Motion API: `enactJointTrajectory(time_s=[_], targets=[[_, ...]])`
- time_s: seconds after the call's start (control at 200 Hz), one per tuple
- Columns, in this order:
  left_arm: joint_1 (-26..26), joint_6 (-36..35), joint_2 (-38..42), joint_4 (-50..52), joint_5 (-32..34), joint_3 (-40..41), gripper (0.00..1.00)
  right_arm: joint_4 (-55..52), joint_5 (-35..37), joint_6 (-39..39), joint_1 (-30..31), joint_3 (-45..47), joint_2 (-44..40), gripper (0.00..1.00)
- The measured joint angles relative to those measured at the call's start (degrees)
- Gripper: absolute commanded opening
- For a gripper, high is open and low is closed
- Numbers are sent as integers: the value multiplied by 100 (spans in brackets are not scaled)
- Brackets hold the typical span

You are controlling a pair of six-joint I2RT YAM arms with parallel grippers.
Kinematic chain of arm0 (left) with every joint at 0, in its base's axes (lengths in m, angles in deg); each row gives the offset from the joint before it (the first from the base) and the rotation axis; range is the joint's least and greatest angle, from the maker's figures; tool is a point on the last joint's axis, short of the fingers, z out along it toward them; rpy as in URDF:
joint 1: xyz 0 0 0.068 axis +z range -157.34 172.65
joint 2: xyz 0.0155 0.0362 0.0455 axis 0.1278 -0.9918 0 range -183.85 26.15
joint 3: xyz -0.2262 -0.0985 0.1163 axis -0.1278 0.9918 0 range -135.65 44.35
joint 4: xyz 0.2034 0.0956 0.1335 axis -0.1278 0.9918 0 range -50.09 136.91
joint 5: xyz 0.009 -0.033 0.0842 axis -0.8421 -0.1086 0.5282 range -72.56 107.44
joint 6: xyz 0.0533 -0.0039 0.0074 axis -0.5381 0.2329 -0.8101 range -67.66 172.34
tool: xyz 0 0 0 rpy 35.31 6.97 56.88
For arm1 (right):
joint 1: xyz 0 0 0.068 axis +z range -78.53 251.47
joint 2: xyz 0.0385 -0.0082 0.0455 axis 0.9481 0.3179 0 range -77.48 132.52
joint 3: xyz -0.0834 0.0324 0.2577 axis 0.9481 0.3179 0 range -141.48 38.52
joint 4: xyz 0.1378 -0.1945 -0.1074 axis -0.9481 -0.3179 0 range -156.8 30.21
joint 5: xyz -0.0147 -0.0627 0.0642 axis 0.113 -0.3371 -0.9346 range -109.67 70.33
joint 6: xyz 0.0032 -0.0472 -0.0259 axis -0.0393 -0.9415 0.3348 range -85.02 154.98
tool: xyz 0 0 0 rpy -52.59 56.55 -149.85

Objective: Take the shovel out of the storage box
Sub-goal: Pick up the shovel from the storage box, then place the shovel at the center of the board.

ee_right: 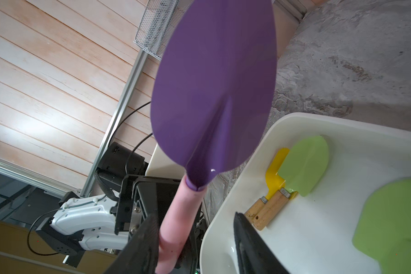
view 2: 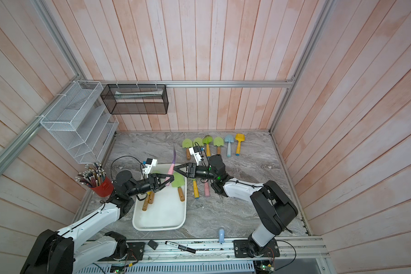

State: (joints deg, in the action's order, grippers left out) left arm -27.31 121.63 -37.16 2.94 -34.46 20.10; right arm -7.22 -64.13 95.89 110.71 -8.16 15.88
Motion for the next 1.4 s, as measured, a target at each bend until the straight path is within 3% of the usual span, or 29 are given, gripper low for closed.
enactJointTrajectory(time_s=[0.185, 0.425, 0.865, 0.955, 1.075, 1.18, 1.275, 1.4], targets=[[-2, 103, -79, -221, -61, 7, 17, 402, -87, 337, 52, -269, 269, 48], [-4, 146, -98, -426, -66, 22, 17, 855, -157, 756, 74, -474, 584, 31], [-22, 146, -160, -599, -59, 96, 18, 1532, -223, 1375, 81, -549, 988, 26], [-24, 144, -205, -597, -59, 98, 18, 1650, -240, 1478, 85, -564, 1080, 19], [-28, 26, -225, -595, -63, 105, 28, 1683, -249, 1692, 90, -568, 1091, 15], [-31, -94, -216, -413, -61, 105, 49, 1681, -245, 1663, 90, -568, 1091, 15], [-44, -229, -149, -61, -63, 101, 60, 1657, -212, 1576, 79, -562, 1088, 14], [15, -448, 44, 437, -61, 44, 63, 1517, -186, 1425, -13, -444, 990, 14]])
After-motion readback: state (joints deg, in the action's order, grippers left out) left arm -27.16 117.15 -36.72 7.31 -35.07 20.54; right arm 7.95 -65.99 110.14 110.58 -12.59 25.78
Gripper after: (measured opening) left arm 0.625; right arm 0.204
